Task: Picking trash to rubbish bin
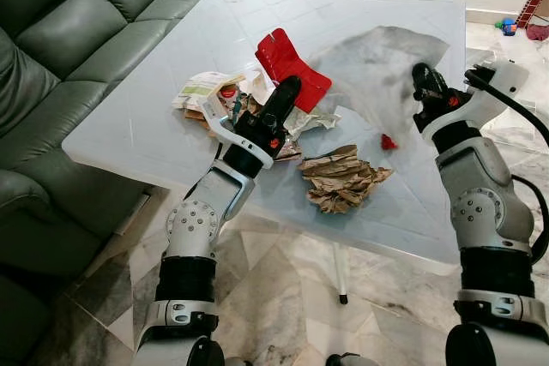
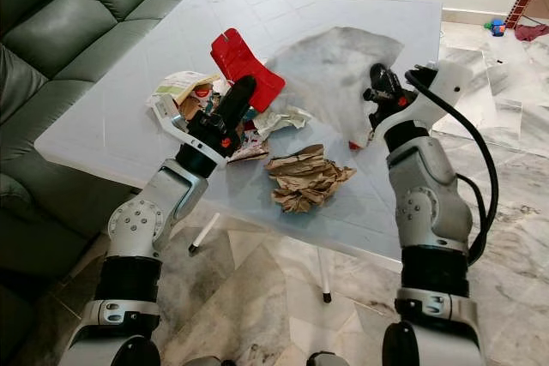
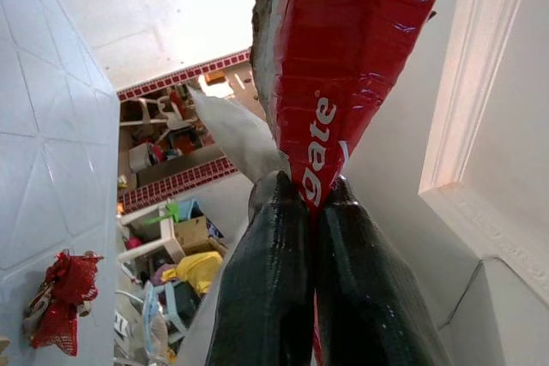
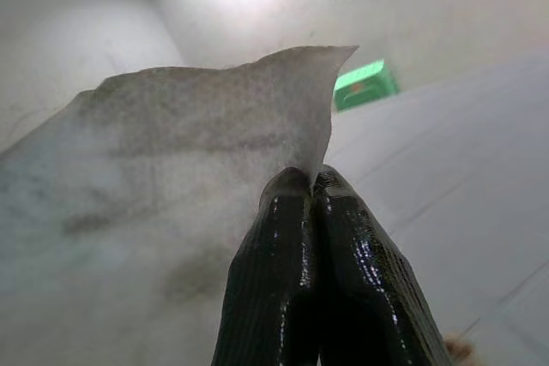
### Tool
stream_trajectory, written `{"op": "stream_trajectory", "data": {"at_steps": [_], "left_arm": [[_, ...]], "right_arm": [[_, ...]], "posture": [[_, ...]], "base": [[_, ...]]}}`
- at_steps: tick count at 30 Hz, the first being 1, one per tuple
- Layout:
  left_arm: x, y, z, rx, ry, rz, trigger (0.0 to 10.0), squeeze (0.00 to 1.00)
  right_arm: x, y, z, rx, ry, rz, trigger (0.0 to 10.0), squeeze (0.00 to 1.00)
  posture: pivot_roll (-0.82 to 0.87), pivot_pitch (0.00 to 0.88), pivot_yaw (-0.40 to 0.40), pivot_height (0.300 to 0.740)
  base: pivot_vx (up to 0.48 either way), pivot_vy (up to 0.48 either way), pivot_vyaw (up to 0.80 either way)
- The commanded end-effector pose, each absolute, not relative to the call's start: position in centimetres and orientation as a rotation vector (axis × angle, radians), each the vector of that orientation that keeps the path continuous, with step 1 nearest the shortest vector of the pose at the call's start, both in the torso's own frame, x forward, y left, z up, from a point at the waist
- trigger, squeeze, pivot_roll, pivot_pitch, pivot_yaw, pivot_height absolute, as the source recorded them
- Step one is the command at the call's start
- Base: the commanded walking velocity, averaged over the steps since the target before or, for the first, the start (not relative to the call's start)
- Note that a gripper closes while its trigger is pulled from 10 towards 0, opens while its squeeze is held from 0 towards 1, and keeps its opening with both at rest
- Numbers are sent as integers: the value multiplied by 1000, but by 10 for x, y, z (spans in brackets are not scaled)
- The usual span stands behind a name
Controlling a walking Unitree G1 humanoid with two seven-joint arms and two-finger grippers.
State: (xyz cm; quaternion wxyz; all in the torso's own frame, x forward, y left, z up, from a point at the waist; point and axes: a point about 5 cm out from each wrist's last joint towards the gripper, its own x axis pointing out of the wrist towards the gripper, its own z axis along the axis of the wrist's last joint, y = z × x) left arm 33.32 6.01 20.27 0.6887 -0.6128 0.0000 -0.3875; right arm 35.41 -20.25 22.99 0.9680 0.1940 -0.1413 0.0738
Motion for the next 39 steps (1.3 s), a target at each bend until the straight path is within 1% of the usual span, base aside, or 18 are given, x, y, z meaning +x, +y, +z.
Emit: {"op": "stream_trajectory", "data": {"at_steps": [1,3,4,5,6,7,8,9,16,17,18,19,20,25,26,27,34,39], "left_arm": [[326,35,204,-1473,6,-912,0,0],[326,35,204,-1466,8,-912,0,0],[326,34,204,-1452,11,-911,6275,0],[326,34,204,-1452,11,-911,6275,0],[326,34,204,-1451,13,-913,7725,0],[325,33,204,-1453,12,-914,5490,0],[325,33,204,-1453,11,-915,5490,0],[325,33,204,-1459,11,-915,353,0],[324,34,204,-1466,7,-919,0,0],[324,35,204,-1458,7,-917,1686,0],[325,35,204,-1455,7,-917,1686,0],[325,34,204,-1447,9,-916,7059,0],[325,34,204,-1447,9,-916,10000,0],[324,33,204,-1449,10,-916,10000,0],[324,32,204,-1470,6,-919,3882,0],[324,33,204,-1472,5,-919,0,0],[324,42,201,-1418,-4,-880,0,0],[329,58,191,-1126,-32,-709,0,0]], "right_arm": [[356,-211,237,381,-313,115,0,0],[357,-213,238,381,-316,113,0,0],[357,-213,238,378,-319,111,0,0],[357,-213,238,378,-319,111,0,0],[357,-213,238,373,-322,110,0,0],[357,-214,238,371,-323,107,0,0],[357,-215,238,370,-323,105,0,0],[357,-216,239,362,-327,97,0,0],[359,-232,248,324,-364,36,0,0],[359,-238,251,315,-375,16,0,0],[359,-239,252,313,-378,10,0,0],[359,-241,253,309,-383,5,0,0],[360,-242,254,308,-384,3,0,0],[360,-243,255,303,-388,4,0,0],[360,-242,255,302,-389,6,0,0],[360,-241,256,301,-390,8,0,0],[358,-228,258,307,-395,55,0,0],[353,-209,254,285,-386,115,0,0]], "posture": [[-121,98,84,740],[-121,97,85,740],[-120,96,84,740],[-120,96,84,740],[-120,96,84,740],[-120,96,84,740],[-120,96,84,740],[-119,96,85,740],[-119,96,86,740],[-120,95,86,740],[-121,95,85,740],[-121,96,85,740],[-121,96,84,740],[-124,95,82,740],[-124,95,82,740],[-124,94,81,740],[-120,93,82,740],[-110,93,82,740]], "base": [[0,0,0],[0,0,0],[0,0,0],[0,0,0],[0,0,0],[0,0,0],[0,0,0],[0,0,0],[0,0,0],[0,0,0],[0,0,0],[0,0,0],[0,0,0],[0,0,0],[0,0,0],[0,0,0],[0,0,0],[0,0,0]]}}
